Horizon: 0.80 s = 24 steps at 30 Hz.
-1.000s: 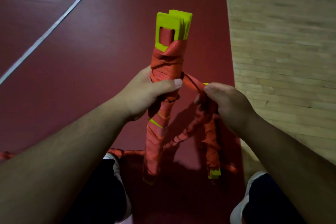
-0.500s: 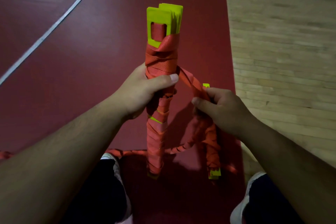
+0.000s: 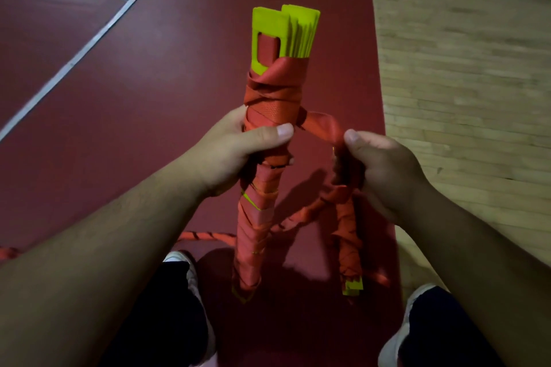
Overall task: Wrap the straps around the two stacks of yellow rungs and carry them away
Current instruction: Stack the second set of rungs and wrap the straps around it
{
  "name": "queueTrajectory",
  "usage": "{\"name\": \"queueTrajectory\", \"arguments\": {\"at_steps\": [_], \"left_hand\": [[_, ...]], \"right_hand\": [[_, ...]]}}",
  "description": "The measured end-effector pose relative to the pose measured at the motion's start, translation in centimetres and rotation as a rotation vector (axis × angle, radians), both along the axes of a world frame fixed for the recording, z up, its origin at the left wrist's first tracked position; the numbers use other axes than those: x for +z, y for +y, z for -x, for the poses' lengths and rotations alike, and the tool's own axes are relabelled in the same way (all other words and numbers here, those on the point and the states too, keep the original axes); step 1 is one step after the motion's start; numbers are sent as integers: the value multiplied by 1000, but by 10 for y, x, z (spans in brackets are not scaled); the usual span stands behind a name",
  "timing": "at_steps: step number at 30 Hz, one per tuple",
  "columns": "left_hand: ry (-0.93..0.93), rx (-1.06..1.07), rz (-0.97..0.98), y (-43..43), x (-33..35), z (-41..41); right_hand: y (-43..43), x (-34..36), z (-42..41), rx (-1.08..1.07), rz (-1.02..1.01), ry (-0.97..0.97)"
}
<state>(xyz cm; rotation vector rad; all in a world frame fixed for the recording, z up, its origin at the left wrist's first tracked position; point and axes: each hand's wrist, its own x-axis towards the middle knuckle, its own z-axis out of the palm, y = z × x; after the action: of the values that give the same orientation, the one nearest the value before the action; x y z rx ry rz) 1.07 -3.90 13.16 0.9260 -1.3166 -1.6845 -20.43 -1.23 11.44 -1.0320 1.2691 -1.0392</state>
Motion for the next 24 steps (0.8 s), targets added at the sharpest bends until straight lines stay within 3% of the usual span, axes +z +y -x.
{"name": "queueTrajectory", "arguments": {"at_steps": [2, 7, 12, 15, 17, 21, 24], "left_hand": [[-9, 10, 3, 0, 0, 2], [0, 61, -10, -4, 3, -1], [25, 30, -36, 0, 3, 0], [48, 21, -37, 1, 4, 1], [76, 42, -37, -1, 5, 1], [123, 27, -47, -2, 4, 2], [120, -8, -38, -1, 2, 4]], "right_hand": [[2, -2, 1, 20, 32, 26], [5, 6, 3, 116, 356, 351], [2, 8, 2, 29, 220, 307], [1, 13, 2, 17, 39, -8], [2, 18, 3, 62, -21, -115], [4, 19, 5, 201, 89, 193], [4, 16, 7, 196, 126, 239]]}}
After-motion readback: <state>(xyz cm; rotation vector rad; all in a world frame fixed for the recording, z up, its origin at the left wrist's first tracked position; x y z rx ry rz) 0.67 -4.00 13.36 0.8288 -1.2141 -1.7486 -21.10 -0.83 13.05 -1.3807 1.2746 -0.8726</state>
